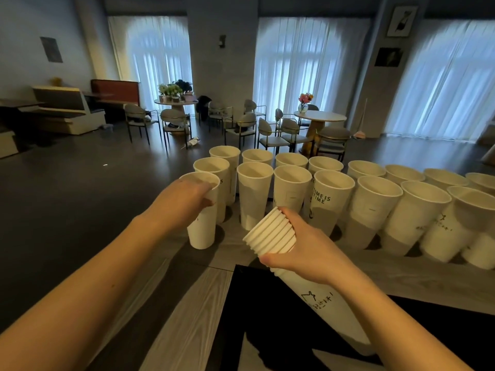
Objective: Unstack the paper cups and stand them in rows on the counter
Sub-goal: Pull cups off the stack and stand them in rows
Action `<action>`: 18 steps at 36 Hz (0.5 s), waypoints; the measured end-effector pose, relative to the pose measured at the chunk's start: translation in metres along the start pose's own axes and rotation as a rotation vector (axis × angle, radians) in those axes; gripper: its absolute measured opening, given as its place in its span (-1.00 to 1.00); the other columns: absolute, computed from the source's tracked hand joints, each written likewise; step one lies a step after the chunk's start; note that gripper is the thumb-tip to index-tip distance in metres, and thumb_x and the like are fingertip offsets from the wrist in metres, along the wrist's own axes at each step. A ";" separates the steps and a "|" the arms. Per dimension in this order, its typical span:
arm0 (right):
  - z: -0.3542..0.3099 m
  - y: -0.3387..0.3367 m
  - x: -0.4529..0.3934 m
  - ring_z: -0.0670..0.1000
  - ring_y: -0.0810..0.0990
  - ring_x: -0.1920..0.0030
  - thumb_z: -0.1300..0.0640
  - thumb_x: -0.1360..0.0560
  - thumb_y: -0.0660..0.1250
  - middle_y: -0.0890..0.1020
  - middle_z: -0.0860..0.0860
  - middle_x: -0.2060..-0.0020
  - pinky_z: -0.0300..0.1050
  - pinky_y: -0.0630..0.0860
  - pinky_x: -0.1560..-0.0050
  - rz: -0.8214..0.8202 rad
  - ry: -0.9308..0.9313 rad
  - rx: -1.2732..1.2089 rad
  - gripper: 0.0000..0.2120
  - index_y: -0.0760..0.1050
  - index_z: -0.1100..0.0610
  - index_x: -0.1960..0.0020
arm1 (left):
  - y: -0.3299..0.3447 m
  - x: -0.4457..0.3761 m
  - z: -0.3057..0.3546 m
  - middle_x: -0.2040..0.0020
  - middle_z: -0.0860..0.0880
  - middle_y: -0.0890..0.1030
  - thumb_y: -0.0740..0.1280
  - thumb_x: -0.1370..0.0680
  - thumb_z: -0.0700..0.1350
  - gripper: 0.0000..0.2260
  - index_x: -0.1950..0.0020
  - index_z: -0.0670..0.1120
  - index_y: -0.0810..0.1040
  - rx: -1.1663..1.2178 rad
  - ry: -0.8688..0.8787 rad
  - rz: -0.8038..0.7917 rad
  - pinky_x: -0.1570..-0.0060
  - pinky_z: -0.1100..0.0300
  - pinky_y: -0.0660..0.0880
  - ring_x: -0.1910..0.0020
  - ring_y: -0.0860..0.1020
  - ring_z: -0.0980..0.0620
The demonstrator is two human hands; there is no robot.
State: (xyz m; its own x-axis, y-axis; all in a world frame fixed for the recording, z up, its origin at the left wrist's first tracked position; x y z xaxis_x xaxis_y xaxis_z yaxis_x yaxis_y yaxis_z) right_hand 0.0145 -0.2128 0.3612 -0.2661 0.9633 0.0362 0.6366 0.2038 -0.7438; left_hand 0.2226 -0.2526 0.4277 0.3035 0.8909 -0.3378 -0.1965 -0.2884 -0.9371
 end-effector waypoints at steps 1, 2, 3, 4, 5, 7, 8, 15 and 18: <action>0.001 0.000 0.000 -0.08 0.44 -0.22 -0.21 -0.30 0.55 0.43 -0.20 -0.22 -0.10 0.46 -0.16 -0.001 0.000 -0.005 -0.02 0.02 -0.28 -0.53 | 0.002 -0.001 -0.002 -0.02 -0.06 0.57 0.29 -0.60 -0.11 -0.83 -0.18 -0.08 0.49 -0.005 -0.003 -0.006 0.10 0.06 0.58 0.12 0.58 0.02; 0.002 0.001 0.000 -0.08 0.44 -0.22 -0.21 -0.30 0.55 0.43 -0.20 -0.23 -0.10 0.46 -0.17 -0.002 -0.001 -0.007 -0.01 0.01 -0.28 -0.54 | 0.003 -0.002 -0.003 -0.02 -0.06 0.57 0.30 -0.59 -0.10 -0.83 -0.17 -0.07 0.49 -0.005 -0.007 -0.024 0.11 0.06 0.59 0.14 0.59 0.02; 0.003 0.001 0.000 -0.08 0.45 -0.22 -0.23 -0.30 0.55 0.43 -0.19 -0.24 -0.08 0.47 -0.19 -0.003 0.000 -0.009 -0.01 0.01 -0.29 -0.54 | 0.004 -0.003 -0.004 -0.01 -0.05 0.58 0.31 -0.58 -0.08 -0.83 -0.16 -0.05 0.49 0.000 -0.010 -0.031 0.12 0.05 0.59 0.14 0.60 0.02; 0.004 0.001 0.000 -0.07 0.45 -0.23 -0.24 -0.28 0.54 0.44 -0.19 -0.25 -0.06 0.49 -0.21 0.001 0.002 -0.014 0.00 0.00 -0.30 -0.53 | 0.002 -0.005 -0.005 -0.01 -0.04 0.59 0.33 -0.57 -0.05 -0.82 -0.15 -0.04 0.49 0.011 -0.026 -0.032 0.10 0.05 0.59 0.12 0.61 0.01; 0.005 0.001 0.000 -0.07 0.45 -0.23 -0.24 -0.28 0.54 0.44 -0.18 -0.26 -0.04 0.49 -0.22 0.008 0.004 -0.019 0.00 0.00 -0.31 -0.53 | 0.000 -0.006 -0.008 -0.03 -0.04 0.61 0.36 -0.55 -0.02 -0.77 -0.18 -0.03 0.49 0.031 -0.052 -0.022 0.05 0.05 0.57 0.04 0.61 -0.01; 0.006 -0.001 0.003 -0.07 0.46 -0.22 -0.25 -0.27 0.54 0.44 -0.18 -0.25 -0.03 0.50 -0.22 0.024 0.000 -0.033 0.00 0.01 -0.32 -0.52 | -0.014 -0.005 -0.009 -0.15 -0.01 0.61 0.39 -0.53 0.02 -0.58 -0.34 -0.05 0.44 0.041 -0.071 0.085 -0.08 0.06 0.51 -0.14 0.55 -0.02; 0.006 -0.003 0.004 -0.08 0.46 -0.20 -0.24 -0.28 0.55 0.44 -0.19 -0.23 -0.04 0.50 -0.20 0.029 -0.008 -0.037 -0.01 0.01 -0.32 -0.52 | -0.025 -0.003 -0.004 -0.18 0.01 0.59 0.37 -0.54 0.03 -0.55 -0.39 -0.06 0.41 0.052 -0.060 0.168 -0.10 0.08 0.48 -0.17 0.52 0.00; -0.006 -0.011 0.011 -0.21 0.50 -0.05 -0.18 -0.30 0.55 0.47 -0.32 -0.05 -0.12 0.55 -0.08 0.061 -0.110 -0.060 -0.17 0.10 -0.40 -0.37 | -0.001 0.014 0.090 -0.09 0.04 0.67 0.14 -0.66 -0.03 -0.73 -0.25 -0.05 0.55 0.838 -0.003 -0.192 -0.12 0.16 0.51 -0.06 0.61 0.13; -0.008 -0.014 0.013 -0.21 0.52 0.00 -0.15 -0.33 0.55 0.50 -0.30 -0.01 -0.12 0.57 -0.04 0.048 -0.126 -0.061 -0.23 0.04 -0.45 -0.23 | 0.020 0.022 0.112 -0.03 -0.08 0.68 0.18 -0.66 -0.04 -0.73 -0.13 -0.11 0.63 0.821 0.052 -0.366 -0.11 0.07 0.48 -0.03 0.62 0.00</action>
State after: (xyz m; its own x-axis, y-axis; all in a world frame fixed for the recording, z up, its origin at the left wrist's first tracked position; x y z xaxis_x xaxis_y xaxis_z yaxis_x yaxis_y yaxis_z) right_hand 0.0075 -0.2015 0.3773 -0.3208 0.9433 -0.0856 0.6927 0.1720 -0.7004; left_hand 0.1209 -0.1992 0.4115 0.5162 0.8549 -0.0528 -0.6773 0.3697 -0.6360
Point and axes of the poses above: each hand's wrist, its own x-axis away from the middle knuckle, its own y-axis out of the palm, z = x × y, the point moved 10 cm from there along -x, towards the middle knuckle
